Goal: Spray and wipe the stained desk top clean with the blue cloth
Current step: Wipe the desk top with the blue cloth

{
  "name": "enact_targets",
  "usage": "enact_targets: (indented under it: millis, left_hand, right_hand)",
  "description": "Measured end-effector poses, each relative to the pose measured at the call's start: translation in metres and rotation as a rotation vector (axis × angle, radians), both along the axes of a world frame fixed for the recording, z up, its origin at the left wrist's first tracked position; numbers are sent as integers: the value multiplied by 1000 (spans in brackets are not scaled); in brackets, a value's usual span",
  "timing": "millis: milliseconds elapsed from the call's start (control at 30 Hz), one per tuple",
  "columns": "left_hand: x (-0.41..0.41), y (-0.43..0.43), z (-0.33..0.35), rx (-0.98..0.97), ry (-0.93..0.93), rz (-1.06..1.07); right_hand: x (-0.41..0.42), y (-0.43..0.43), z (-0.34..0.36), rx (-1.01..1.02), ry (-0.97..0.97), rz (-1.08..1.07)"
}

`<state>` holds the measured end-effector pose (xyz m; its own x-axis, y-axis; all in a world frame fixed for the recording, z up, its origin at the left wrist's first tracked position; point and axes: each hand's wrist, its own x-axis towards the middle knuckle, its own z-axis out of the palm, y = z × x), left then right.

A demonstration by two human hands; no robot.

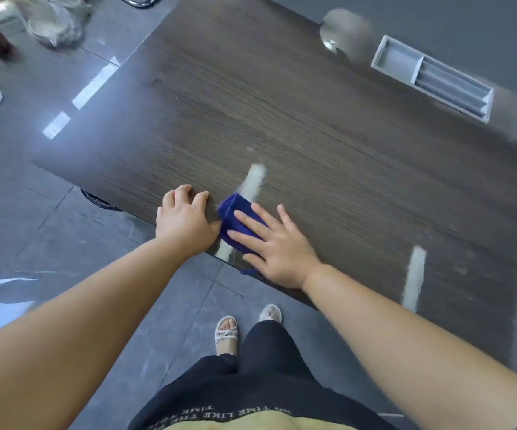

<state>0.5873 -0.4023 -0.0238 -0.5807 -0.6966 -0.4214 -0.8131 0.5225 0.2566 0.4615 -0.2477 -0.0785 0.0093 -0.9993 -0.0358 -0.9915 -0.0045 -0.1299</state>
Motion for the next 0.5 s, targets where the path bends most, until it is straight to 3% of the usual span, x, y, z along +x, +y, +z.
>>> enact_targets:
  millis: [33, 100, 233, 300, 367, 500]
  left_hand:
    - [-2, -2, 1, 3, 7, 13]
    - [-6, -5, 3, -1, 24, 38]
    - [-14, -14, 6, -6, 3, 64]
    - [-19, -19, 7, -6, -13, 81]
    - [-28, -25, 6, -15, -19, 96]
    - [-48, -40, 3, -37, -25, 89]
  right_hand:
    - [-23, 3, -1, -17, 25, 41]
    - [-72, 4, 0, -28, 66, -119]
    - [-122, -26, 11, 94, -31, -955]
    - [-104, -54, 13, 105, -67, -1133]
    - [-72, -73, 5, 50, -51, -928]
    - [-55, -59, 0, 20, -6, -43]
